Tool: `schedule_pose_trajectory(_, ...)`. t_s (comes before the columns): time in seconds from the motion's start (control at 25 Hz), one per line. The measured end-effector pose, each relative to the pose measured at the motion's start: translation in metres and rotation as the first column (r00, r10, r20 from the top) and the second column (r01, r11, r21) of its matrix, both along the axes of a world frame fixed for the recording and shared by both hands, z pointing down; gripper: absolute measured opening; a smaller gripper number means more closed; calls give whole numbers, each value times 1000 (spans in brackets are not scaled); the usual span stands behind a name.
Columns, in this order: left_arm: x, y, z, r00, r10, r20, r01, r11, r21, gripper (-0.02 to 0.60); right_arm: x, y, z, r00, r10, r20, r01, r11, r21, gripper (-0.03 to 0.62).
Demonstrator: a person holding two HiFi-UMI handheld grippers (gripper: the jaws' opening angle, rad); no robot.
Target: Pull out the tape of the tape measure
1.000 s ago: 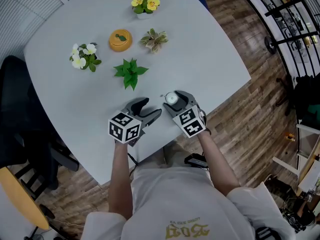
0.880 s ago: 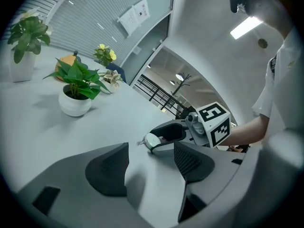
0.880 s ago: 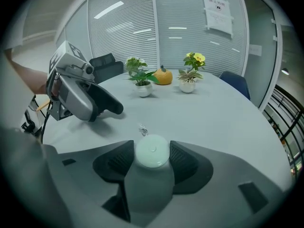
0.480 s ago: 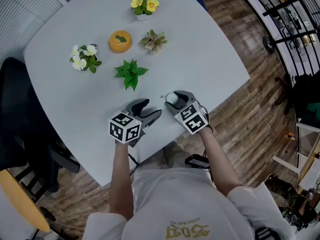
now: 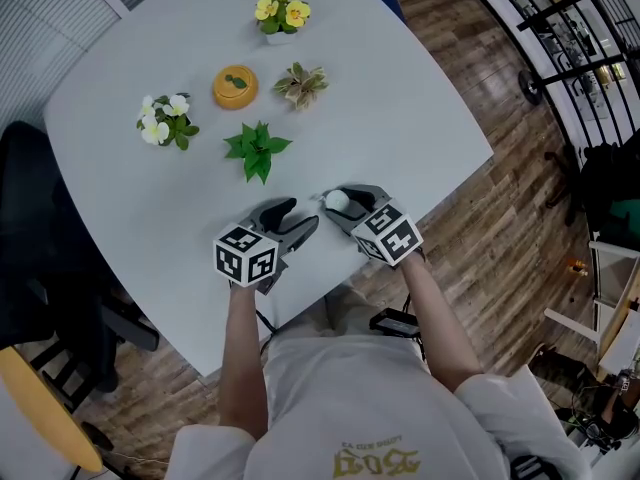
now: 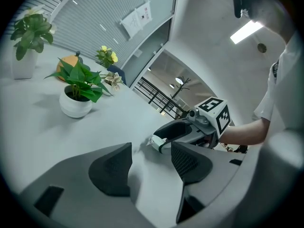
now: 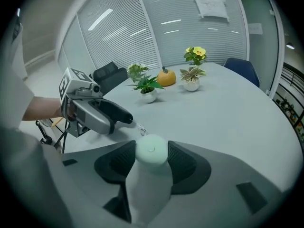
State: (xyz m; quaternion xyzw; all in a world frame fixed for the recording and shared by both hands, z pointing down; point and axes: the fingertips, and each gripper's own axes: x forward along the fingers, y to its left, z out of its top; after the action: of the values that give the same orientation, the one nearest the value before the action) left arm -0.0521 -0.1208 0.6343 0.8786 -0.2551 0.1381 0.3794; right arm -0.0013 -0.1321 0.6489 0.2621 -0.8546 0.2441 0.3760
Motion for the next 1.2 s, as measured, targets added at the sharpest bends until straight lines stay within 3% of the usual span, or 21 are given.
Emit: schedule_pose_trajectory(1.2,4,14,-42,998,-14,-62,17,998,55,171,-24,34,-63,984,-161,80,163,986,-26,229)
